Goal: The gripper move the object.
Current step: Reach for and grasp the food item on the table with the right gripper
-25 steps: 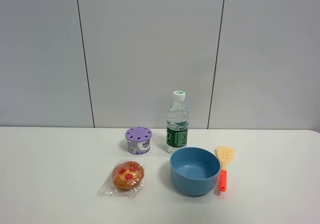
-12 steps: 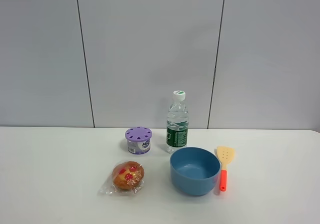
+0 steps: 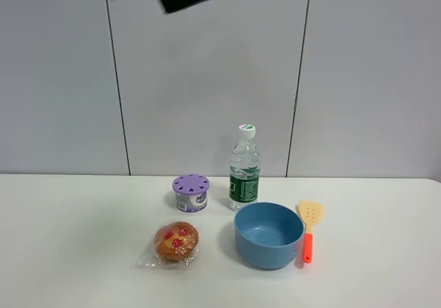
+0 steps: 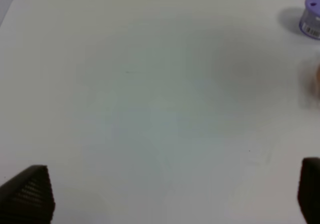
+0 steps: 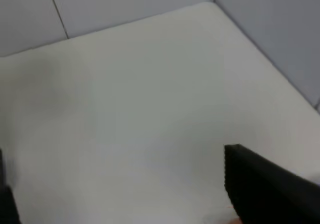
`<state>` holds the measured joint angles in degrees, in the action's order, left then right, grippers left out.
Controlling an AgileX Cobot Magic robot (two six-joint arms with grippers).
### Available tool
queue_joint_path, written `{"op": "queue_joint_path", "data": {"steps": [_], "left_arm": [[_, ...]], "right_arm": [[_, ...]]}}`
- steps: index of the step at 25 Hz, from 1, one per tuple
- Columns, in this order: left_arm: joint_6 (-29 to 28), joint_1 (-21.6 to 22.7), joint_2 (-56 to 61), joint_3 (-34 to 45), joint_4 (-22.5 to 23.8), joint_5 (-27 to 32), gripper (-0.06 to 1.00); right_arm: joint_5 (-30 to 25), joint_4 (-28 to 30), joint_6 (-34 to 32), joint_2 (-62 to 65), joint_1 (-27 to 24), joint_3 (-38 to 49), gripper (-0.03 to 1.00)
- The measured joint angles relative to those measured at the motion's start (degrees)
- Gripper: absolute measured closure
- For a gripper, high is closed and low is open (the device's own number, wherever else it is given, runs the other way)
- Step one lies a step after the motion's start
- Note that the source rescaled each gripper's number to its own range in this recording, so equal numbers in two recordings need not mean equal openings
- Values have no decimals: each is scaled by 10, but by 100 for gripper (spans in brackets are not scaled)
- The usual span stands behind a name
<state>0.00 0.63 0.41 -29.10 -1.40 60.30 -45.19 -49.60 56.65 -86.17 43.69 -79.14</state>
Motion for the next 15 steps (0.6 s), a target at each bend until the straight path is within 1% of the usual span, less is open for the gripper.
{"op": "queue_joint_path", "data": {"steps": [1, 2, 4, 8, 10, 12, 14, 15], "left_arm": [[0, 0, 0, 0, 0, 0, -6], [0, 0, 0, 0, 0, 0, -6], [0, 0, 0, 0, 0, 0, -6], [0, 0, 0, 0, 0, 0, -6], [0, 0, 0, 0, 0, 0, -6], [0, 0, 0, 0, 0, 0, -6], [0, 0, 0, 0, 0, 0, -6], [0, 0, 0, 0, 0, 0, -6]], "right_arm": [[16, 3, -1, -28, 17, -4, 10], [32, 11, -4, -51, 30, -7, 4], [61, 22, -23, -104, 53, -9, -2], [111, 39, -107, -188, 67, -9, -3], [130, 71, -144, -212, 67, -9, -3], [146, 111, -173, -222, 67, -9, -3], [153, 167, -205, -224, 67, -9, -3], [155, 202, -236, -224, 67, -9, -3]]}}
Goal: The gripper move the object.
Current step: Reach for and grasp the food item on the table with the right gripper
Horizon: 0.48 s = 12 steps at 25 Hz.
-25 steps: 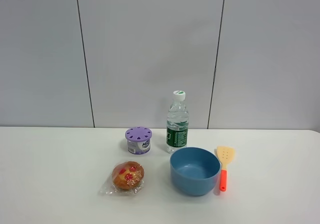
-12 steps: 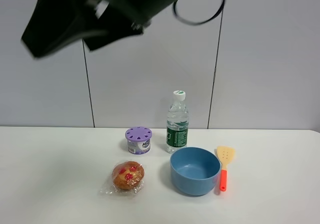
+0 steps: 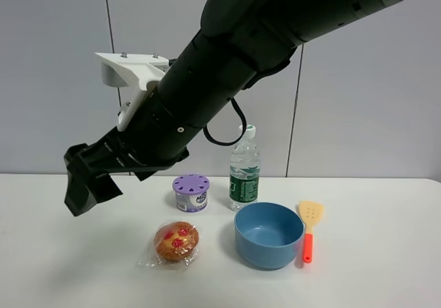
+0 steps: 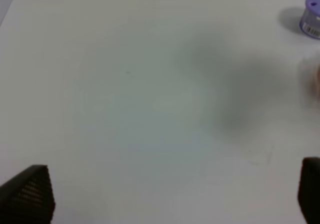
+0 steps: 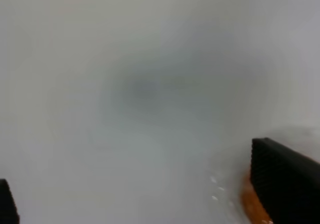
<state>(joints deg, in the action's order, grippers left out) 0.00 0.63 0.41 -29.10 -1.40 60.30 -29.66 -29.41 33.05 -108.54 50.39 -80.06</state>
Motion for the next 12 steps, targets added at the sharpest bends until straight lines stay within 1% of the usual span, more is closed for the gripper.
{"op": "queue_joint_path", "data": {"steps": [2, 6, 7, 8, 10, 12], "left_arm": [[0, 0, 0, 0, 0, 0, -6], [0, 0, 0, 0, 0, 0, -6], [0, 0, 0, 0, 0, 0, -6], [0, 0, 0, 0, 0, 0, -6], [0, 0, 0, 0, 0, 0, -6], [0, 0, 0, 0, 0, 0, -6]], "right_arm": [[2, 75, -62, -1, 0, 0, -3], [3, 263, -277, -12, 0, -1, -3], [3, 263, -277, -12, 0, -1, -3], [1, 306, -337, -19, 0, -1, -2], [-6, 361, -396, -35, 0, -1, -1], [-5, 380, -415, -53, 0, -1, -1]]}}
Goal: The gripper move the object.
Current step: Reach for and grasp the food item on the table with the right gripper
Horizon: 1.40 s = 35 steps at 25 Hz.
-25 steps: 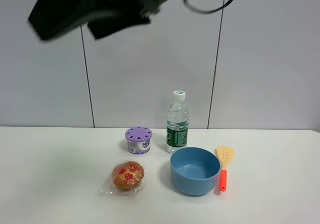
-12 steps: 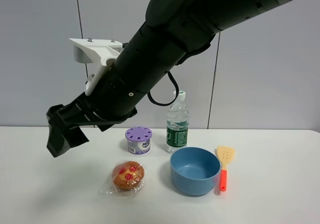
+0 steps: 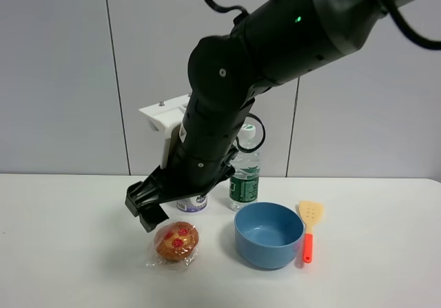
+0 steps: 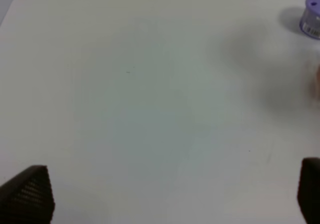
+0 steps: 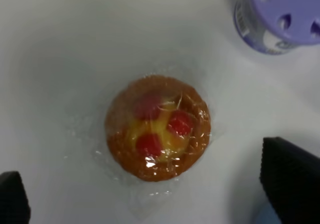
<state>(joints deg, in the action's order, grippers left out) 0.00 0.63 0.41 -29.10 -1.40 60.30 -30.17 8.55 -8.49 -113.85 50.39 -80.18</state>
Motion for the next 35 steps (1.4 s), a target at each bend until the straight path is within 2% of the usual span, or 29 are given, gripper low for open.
{"op": "queue_joint_path", "data": {"steps": [10, 19, 26, 33, 35], "left_arm": [[0, 0, 0, 0, 0, 0, -6], [0, 0, 0, 0, 0, 0, -6], [0, 0, 0, 0, 0, 0, -6], [0, 0, 0, 0, 0, 0, -6], [0, 0, 0, 0, 0, 0, -6]], "right_arm": [[-28, 12, -19, -93, 0, -85, 0], [-47, 35, -51, -149, -7, -109, 1], [-42, 39, -54, -160, -18, -109, 5], [-12, 37, -54, -164, -20, -109, 6], [-10, 37, -54, -164, -20, -109, 10]]}}
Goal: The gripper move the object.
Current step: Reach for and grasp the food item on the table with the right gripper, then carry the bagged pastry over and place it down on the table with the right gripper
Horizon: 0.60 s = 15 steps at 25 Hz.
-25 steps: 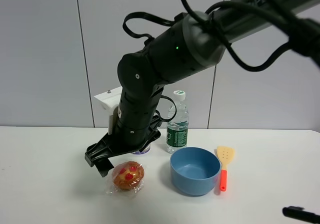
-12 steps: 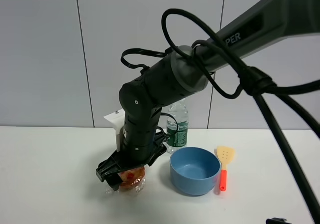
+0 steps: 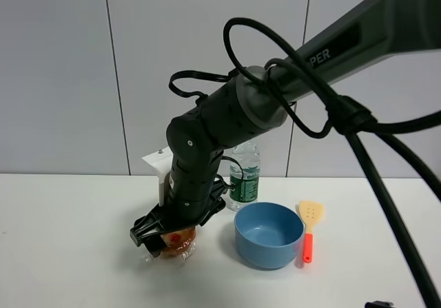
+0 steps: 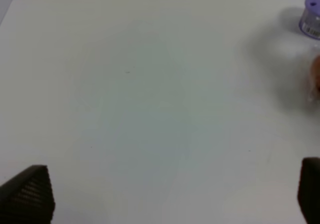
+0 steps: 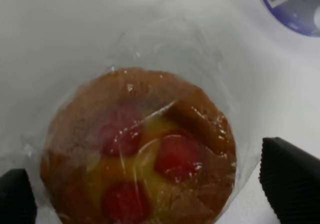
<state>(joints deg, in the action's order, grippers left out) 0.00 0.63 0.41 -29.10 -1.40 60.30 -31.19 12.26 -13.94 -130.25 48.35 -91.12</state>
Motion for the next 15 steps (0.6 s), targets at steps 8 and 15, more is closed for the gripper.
{"op": "queue_joint_path", "data": {"steps": [8, 15], "left_arm": [[0, 0, 0, 0, 0, 0, -6], [0, 0, 0, 0, 0, 0, -6]], "right_arm": [[7, 0, 0, 0, 0, 0, 52], [7, 0, 0, 0, 0, 0, 53]]}}
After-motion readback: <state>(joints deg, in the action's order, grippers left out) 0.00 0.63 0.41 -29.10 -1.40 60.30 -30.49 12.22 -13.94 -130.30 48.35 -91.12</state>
